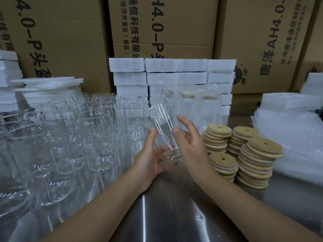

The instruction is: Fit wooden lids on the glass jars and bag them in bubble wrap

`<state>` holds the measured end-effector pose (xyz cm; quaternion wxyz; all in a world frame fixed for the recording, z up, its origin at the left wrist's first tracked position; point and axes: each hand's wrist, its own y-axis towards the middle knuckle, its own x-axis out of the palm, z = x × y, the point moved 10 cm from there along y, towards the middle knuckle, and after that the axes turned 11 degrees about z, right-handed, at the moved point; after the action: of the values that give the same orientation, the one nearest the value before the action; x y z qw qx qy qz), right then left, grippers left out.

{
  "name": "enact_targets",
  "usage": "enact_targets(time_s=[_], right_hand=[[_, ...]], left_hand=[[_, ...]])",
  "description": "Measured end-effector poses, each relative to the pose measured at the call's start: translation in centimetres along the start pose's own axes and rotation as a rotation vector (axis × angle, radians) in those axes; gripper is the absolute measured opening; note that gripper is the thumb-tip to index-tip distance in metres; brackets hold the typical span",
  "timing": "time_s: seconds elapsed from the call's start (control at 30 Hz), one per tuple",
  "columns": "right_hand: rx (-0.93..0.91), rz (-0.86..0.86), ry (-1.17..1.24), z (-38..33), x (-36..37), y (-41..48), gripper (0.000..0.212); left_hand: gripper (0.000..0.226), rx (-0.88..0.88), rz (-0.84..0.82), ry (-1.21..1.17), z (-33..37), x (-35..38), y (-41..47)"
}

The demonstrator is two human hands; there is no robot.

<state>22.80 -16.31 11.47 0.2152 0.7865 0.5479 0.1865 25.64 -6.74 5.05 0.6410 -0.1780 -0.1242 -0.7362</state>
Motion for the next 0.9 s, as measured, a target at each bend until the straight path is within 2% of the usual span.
enact_targets(time_s=[0.07, 0.13, 0.3, 0.43, 0.53, 0.63, 0.8, 0.9], right_hand=[[-0.025, -0.048, -0.03, 0.0, 0.7, -0.3, 0.041], [-0.042, -0.078, -0.053, 0.0, 1.2, -0.5, 0.048], [-0.007, -0.084, -0.006, -0.1, 1.1, -0.4, 0.05], [0.062, -0.05, 0.096, 0.3, 0.5, -0.2, 0.052], [0.052, -0.013, 0.106, 0.1, 0.1, 0.1, 0.051], [0.064, 0.01, 0.126, 0.3, -0.2, 0.4, 0.05], [0.165, 0.059, 0.214, 1.4, -0.6, 0.8, 0.058], [0.247, 0.063, 0.237, 2.4, -0.6, 0.9, 0.067]], left_hand=[[0.061, 0.025, -0.063, 0.055, 0.1, 0.6, -0.3], [0.075, 0.057, -0.095, 0.101, 0.1, 0.9, -0.6], [0.089, 0.084, -0.037, 0.233, -0.1, 0.0, -0.4], [0.078, 0.106, -0.008, 0.308, -0.1, -0.2, -0.1], [0.085, 0.15, 0.056, 0.224, 0.4, -0.6, 0.2], [0.077, 0.169, 0.077, 0.202, 0.8, -0.8, 0.1], [0.066, 0.09, -0.053, 0.171, 0.3, 0.2, -0.2], [0.051, 0.025, -0.154, 0.159, -0.3, 1.1, -0.5]])
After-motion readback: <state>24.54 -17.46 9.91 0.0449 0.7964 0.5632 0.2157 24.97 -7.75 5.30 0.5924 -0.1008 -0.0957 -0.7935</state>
